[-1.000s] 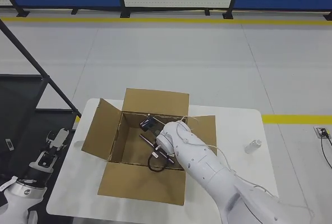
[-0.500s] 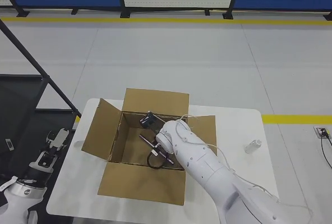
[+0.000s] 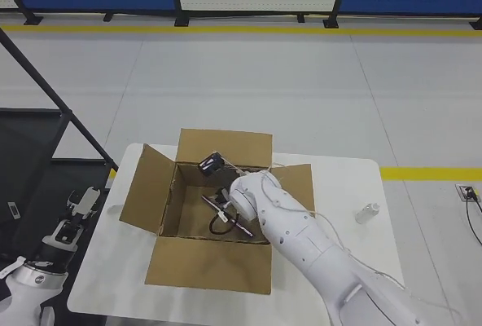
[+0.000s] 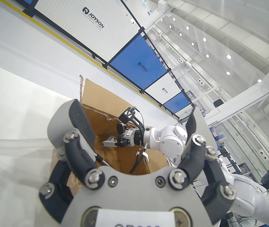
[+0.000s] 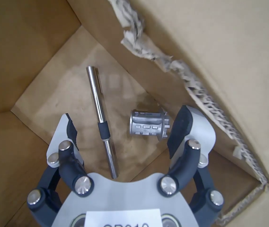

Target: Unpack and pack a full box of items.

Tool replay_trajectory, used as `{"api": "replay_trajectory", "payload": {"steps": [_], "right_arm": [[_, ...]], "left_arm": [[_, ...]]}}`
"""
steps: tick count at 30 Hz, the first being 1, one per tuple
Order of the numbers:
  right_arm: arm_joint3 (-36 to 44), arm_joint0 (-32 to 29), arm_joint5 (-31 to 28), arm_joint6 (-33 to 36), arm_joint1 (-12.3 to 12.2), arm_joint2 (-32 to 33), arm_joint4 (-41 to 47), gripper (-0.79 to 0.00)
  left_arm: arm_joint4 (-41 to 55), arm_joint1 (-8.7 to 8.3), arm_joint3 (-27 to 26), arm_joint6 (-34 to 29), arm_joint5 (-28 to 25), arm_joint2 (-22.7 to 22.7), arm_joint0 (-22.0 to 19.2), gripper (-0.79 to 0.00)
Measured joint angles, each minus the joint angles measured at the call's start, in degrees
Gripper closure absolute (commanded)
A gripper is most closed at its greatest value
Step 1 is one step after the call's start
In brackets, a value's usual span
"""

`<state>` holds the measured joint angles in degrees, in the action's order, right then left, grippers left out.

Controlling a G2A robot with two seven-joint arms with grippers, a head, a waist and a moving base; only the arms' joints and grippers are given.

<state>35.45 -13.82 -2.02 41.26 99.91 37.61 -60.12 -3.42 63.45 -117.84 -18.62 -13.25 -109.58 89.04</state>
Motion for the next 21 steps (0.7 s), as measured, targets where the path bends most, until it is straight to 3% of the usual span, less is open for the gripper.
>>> {"api": "replay_trajectory", "payload": {"steps": [3,8,10,13,16,21], "right_arm": [[11.35,-4.67,2.03,2.31,-3.58,4.09,-4.11,-0.785],[43.16,-21.60,2.29,13.51,-11.10,16.54,-16.16,-0.785],[56.16,-29.81,1.03,16.84,-13.25,22.11,-20.68,-0.785],[68.97,-38.62,2.98,17.03,-14.81,28.76,-26.47,-0.785],[75.14,-43.31,6.97,15.72,-15.39,33.81,-30.26,-0.785],[77.06,-45.89,12.72,14.45,-15.86,41.82,-31.61,-0.785]], "left_arm": [[0.00,0.00,0.00,0.00,0.00,0.00,0.00,-0.785],[0.00,0.00,0.00,0.00,0.00,0.00,0.00,-0.785],[0.00,0.00,0.00,0.00,0.00,0.00,0.00,-0.785],[0.00,0.00,0.00,0.00,0.00,0.00,0.00,-0.785],[0.00,0.00,0.00,0.00,0.00,0.00,0.00,-0.785],[0.00,0.00,0.00,0.00,0.00,0.00,0.00,-0.785]]}}
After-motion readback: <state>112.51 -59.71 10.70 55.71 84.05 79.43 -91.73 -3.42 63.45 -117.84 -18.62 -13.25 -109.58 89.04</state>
